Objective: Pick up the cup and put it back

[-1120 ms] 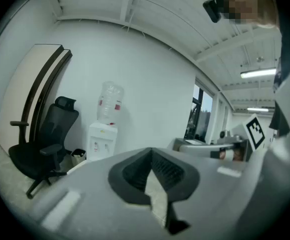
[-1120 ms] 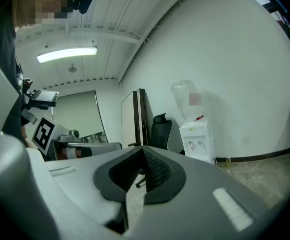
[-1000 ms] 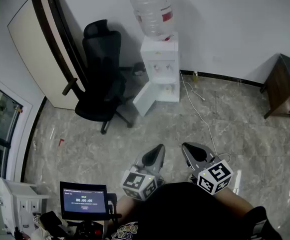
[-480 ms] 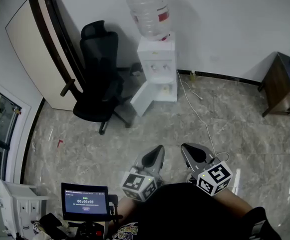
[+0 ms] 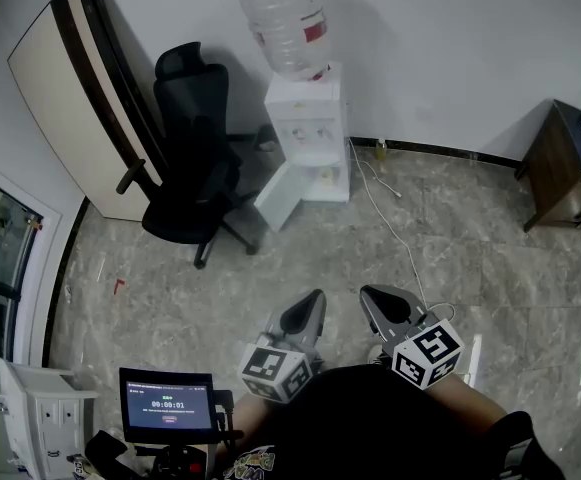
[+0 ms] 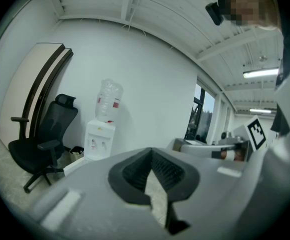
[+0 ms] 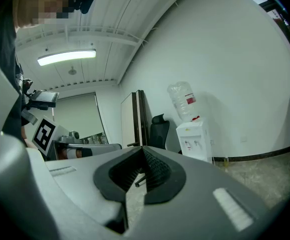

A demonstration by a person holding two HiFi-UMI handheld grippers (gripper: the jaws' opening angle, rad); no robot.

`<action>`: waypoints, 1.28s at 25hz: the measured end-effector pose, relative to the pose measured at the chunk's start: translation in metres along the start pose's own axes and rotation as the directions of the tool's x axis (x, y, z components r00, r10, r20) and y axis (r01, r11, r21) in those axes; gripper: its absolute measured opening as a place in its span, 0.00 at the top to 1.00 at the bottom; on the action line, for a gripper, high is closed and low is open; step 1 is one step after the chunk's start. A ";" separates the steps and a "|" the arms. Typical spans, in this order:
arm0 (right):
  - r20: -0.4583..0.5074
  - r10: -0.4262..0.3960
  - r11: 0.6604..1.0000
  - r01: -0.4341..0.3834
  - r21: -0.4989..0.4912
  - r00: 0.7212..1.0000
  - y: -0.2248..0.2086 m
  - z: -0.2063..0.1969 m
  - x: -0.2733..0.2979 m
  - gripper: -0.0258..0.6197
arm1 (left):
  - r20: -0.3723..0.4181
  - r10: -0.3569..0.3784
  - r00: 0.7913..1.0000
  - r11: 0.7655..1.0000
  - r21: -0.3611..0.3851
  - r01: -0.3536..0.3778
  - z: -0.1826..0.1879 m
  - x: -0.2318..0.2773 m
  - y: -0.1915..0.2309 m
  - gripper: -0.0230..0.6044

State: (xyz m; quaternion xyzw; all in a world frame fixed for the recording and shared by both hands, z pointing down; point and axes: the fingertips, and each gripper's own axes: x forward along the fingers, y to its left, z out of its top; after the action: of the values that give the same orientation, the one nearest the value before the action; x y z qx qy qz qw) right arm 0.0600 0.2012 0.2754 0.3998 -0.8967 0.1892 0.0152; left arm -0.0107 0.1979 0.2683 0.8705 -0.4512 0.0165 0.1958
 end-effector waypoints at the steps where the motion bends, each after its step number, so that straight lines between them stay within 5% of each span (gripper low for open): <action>1: -0.001 0.007 1.000 -0.007 0.000 1.000 -0.004 0.001 -0.003 0.95 | 0.003 -0.003 1.000 1.000 0.002 0.003 -0.004 0.005 -0.003 0.96; 10: -0.006 0.043 0.998 -0.042 0.047 0.999 -0.060 0.005 -0.035 0.95 | -0.030 0.020 0.999 1.000 0.022 -0.020 -0.023 0.048 -0.050 0.96; 18: -0.014 0.051 0.996 -0.049 0.078 0.999 -0.096 0.010 -0.025 0.95 | -0.053 0.044 0.998 0.999 0.013 -0.044 -0.023 0.083 -0.044 0.96; 32: -0.027 -0.030 1.000 0.031 0.007 0.999 -0.162 0.064 0.101 0.95 | -0.002 -0.021 1.000 0.997 -0.069 0.020 0.034 0.185 0.063 0.96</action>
State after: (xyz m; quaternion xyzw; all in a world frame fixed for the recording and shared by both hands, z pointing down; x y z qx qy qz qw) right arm 0.1167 0.0085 0.2871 0.4108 -0.8896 0.1975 0.0288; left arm 0.0440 0.0090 0.2954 0.8678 -0.4423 -0.0001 0.2266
